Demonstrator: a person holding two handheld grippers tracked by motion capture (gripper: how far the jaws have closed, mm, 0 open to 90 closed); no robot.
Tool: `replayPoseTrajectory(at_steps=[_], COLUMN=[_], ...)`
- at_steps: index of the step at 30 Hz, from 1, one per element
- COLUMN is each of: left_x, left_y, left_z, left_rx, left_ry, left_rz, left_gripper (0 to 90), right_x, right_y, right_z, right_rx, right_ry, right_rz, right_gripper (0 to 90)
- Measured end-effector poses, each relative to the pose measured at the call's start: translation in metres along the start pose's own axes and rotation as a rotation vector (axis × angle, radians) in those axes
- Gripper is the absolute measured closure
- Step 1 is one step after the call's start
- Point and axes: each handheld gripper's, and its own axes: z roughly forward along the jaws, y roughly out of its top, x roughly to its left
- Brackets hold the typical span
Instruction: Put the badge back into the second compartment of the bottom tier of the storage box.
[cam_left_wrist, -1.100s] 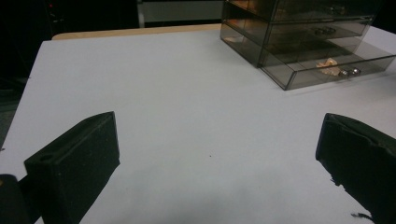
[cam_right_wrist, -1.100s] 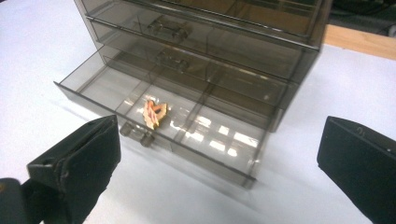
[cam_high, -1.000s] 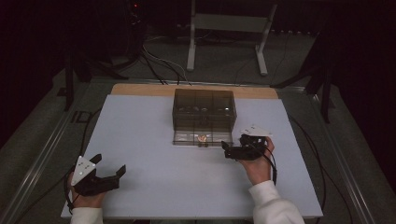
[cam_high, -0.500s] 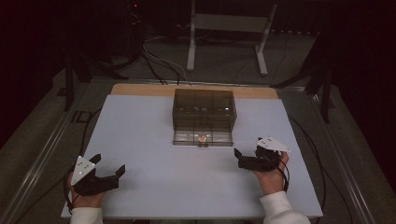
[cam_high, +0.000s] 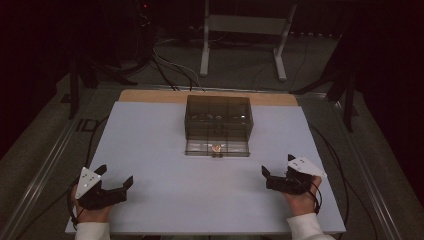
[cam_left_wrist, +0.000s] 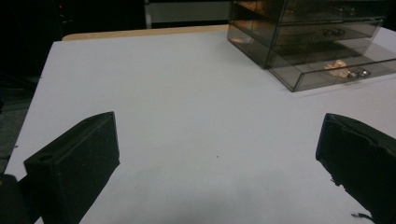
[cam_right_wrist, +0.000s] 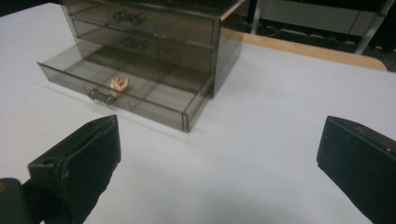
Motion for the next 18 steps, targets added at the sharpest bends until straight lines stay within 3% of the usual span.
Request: replayPoseTrajectory(at_steps=[10,18], left_x=[-0.003,-0.004], left_y=[0.001,0.001], left_z=[0.000,-0.001], left_rx=[-0.011,-0.019], left_ry=[-0.001,-0.007], left_rz=[0.016,0.022], left_gripper=[0.3,0.3], right_x=[-0.007,-0.013], right_y=[-0.022,-0.033], right_z=[-0.009,-0.017], right_rx=[0.010,-0.021], right_ry=[-0.009,-0.011], right_rz=[0.024,0.061], right_gripper=[0.0,0.0])
